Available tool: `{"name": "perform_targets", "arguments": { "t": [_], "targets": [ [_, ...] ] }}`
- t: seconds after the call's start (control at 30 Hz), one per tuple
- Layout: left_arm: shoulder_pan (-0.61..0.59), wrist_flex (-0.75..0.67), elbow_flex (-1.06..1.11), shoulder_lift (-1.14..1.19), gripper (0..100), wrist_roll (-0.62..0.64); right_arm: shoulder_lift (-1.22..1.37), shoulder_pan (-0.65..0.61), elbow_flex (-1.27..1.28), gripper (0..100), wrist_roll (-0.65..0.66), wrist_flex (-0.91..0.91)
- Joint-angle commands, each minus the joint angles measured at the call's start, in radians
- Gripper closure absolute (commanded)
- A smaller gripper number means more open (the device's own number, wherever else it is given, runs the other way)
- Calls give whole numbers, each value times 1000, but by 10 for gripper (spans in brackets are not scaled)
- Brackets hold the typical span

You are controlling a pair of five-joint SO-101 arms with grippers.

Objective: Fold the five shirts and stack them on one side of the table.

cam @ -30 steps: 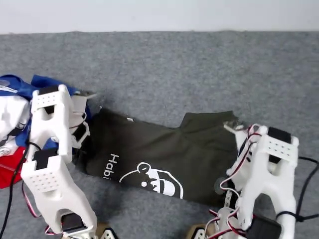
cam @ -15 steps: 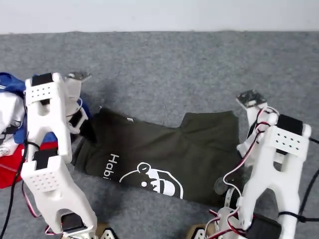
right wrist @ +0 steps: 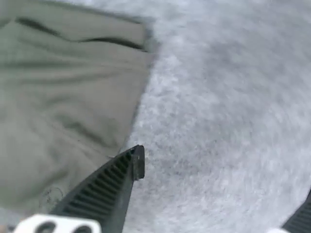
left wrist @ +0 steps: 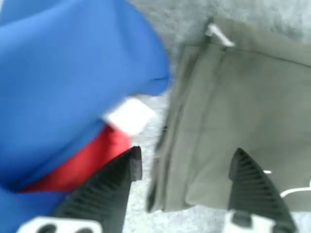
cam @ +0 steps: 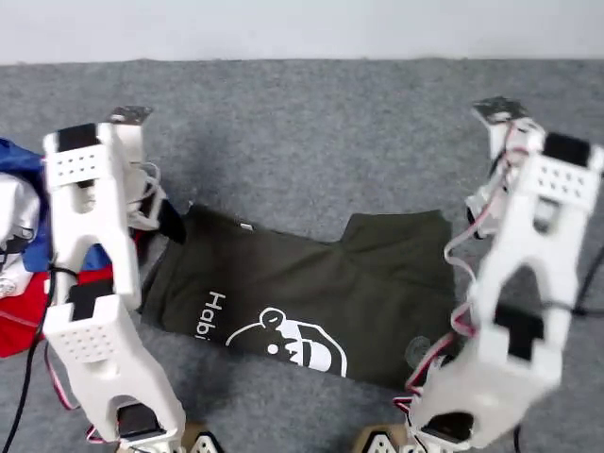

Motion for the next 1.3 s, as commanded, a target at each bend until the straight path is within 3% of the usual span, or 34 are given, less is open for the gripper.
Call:
{"name": "perform_targets", "arguments": {
  "t": [0.0,0.1,0.23,0.3,0.4,0.47,0.7,1.0,1.27],
  "targets": [
    [83,21,8,-55,713,6,220,-5,-423,517,269,87],
    [120,21,8,-55,713,8,343,27,-626,530,451,88],
    [129,21,33,-52,713,6,461,21,-647,657,528,91],
    [124,21,54,-51,713,5,504,8,-637,726,519,93],
    [121,21,81,-49,713,5,519,-10,-623,819,367,93],
    [121,21,96,-48,713,5,521,-21,-621,857,345,93],
    [121,21,107,-46,713,2,527,-27,-618,758,377,94],
    [121,20,139,-44,713,-48,513,-157,-431,754,376,90],
    [123,18,176,-44,713,-74,547,-168,-425,755,376,25]
  ]
}}
